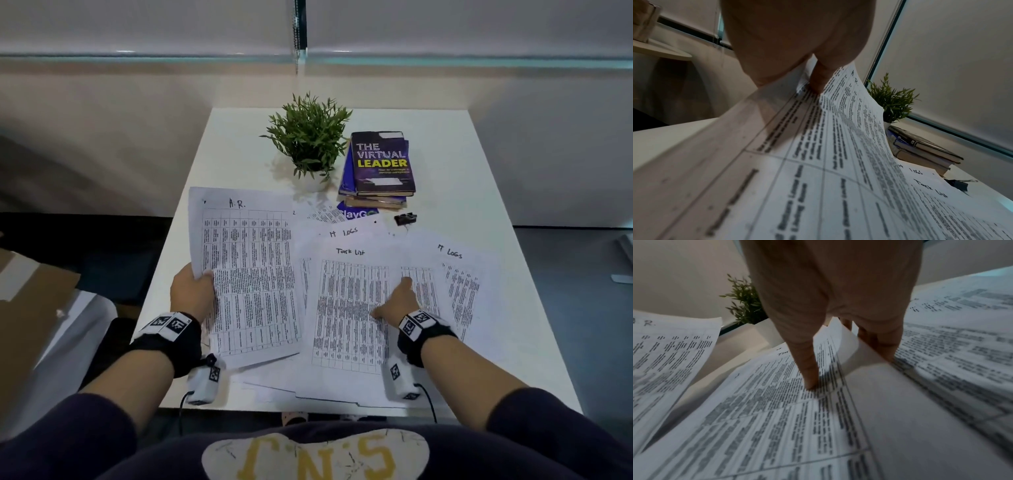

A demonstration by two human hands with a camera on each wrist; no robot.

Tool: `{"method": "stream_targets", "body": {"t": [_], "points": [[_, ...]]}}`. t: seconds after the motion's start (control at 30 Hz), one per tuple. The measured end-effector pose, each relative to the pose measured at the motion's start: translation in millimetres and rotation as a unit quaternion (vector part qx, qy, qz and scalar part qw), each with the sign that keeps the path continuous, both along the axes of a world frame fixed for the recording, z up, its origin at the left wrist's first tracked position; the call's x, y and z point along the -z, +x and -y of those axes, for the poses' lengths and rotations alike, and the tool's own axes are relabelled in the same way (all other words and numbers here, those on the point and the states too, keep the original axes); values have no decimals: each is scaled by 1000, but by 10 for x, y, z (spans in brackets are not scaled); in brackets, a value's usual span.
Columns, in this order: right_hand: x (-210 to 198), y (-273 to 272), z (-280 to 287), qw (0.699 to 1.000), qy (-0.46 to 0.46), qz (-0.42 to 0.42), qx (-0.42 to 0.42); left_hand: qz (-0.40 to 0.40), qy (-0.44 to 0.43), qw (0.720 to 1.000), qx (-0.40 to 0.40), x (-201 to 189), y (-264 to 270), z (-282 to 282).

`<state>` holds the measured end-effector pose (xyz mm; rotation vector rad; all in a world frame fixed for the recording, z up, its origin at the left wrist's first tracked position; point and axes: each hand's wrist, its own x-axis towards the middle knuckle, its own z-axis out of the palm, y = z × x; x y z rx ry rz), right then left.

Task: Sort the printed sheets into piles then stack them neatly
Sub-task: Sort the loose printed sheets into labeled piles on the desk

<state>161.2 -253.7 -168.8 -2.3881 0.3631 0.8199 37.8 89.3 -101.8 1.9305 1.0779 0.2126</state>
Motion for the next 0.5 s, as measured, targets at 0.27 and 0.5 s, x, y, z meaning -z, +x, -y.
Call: {"method": "stream_targets", "body": {"t": [0.27,0.5], "points": [[-43,-74,84,993,78,85,-36,12,-31,999,9,26,104,60],[-212,-54,483,984,104,141,26,17,-51,998,35,43,277,181]]}}
